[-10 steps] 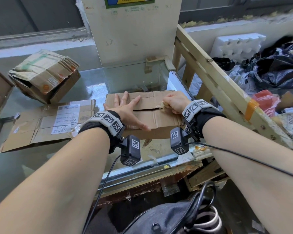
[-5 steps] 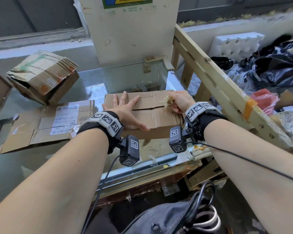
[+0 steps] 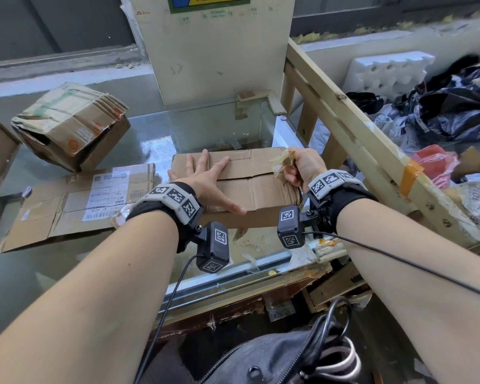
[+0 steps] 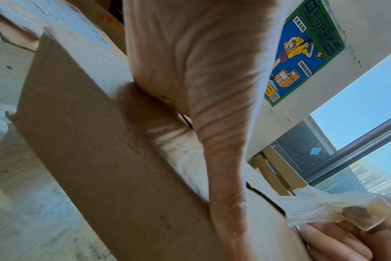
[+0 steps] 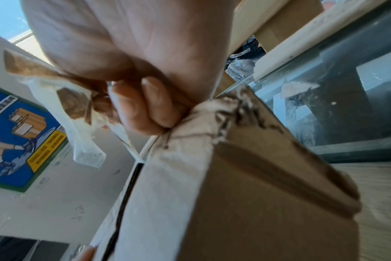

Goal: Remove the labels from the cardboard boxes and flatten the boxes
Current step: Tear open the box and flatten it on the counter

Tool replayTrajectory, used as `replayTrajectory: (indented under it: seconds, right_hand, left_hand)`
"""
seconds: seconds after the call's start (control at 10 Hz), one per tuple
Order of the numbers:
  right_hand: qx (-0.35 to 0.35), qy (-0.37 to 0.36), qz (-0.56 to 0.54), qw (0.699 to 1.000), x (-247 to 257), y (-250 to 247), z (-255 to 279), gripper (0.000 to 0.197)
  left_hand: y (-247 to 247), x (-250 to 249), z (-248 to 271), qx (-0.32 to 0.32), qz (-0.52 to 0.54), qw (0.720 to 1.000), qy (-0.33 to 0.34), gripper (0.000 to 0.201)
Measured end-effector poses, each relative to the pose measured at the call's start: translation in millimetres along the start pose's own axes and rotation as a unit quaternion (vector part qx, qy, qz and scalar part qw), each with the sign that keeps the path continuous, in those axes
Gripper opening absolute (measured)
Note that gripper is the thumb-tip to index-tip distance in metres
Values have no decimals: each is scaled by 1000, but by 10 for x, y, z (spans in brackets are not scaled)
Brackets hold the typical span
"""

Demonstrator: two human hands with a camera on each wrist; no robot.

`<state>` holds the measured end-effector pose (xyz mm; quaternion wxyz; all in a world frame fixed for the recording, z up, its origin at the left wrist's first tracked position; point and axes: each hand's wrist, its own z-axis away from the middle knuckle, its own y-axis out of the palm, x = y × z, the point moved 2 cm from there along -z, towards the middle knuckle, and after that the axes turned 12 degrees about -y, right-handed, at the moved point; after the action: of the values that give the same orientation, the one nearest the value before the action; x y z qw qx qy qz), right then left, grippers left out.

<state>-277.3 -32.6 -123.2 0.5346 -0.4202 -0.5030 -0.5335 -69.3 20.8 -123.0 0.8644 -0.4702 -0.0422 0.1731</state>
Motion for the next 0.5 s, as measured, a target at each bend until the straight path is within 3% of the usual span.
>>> replayTrajectory:
  seconds: [0.5]
  right_hand:
    - [-102,18,-151,983,-137,-52,14,34]
  left_hand:
    - [5,-4,-1,2,-1,1000,0,134]
